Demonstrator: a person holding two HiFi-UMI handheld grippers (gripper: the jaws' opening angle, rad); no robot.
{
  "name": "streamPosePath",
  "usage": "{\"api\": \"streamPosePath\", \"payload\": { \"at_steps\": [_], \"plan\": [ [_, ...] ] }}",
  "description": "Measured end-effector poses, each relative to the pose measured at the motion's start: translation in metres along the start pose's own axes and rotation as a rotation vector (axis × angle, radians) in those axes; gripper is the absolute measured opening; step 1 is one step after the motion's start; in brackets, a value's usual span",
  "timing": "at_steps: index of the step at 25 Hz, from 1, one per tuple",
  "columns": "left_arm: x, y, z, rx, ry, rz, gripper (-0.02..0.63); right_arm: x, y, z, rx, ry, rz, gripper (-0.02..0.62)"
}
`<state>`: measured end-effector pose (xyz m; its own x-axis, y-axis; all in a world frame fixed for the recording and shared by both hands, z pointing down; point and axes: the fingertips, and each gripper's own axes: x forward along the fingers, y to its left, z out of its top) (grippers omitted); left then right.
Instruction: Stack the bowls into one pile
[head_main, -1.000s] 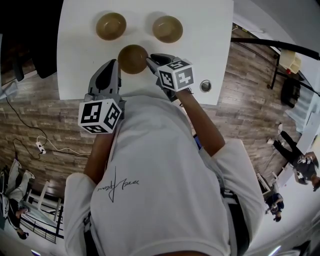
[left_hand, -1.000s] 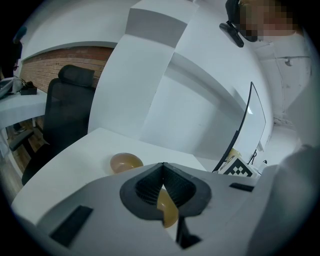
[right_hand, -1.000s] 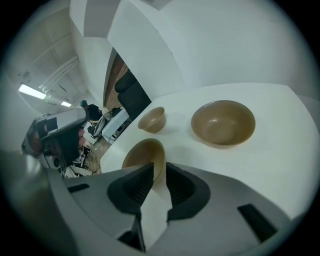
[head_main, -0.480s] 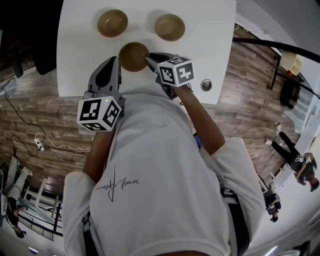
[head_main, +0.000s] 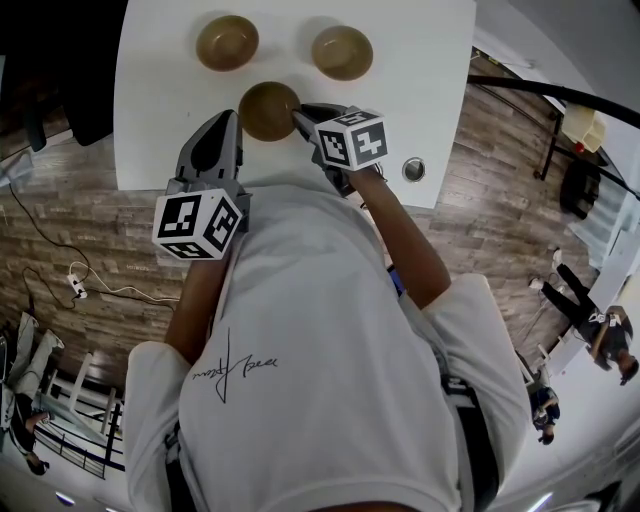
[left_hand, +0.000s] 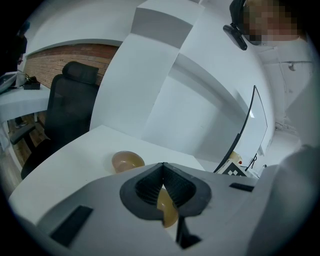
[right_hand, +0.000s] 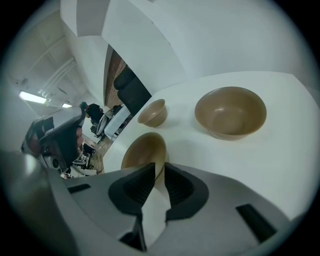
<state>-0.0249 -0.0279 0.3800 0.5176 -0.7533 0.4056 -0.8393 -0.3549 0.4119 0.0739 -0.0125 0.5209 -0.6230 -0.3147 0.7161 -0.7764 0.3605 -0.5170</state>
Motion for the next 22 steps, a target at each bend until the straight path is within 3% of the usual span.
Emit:
{"api": "streamPosePath", "payload": {
  "at_steps": [22],
  "plan": [
    [0.0012, 0.0023, -0.0021, -0.020, 0.004, -0.001, 0.008, -0.0035, -0.0078, -0.0019, 0.040, 0.018, -0.019, 0.017]
  ]
}}
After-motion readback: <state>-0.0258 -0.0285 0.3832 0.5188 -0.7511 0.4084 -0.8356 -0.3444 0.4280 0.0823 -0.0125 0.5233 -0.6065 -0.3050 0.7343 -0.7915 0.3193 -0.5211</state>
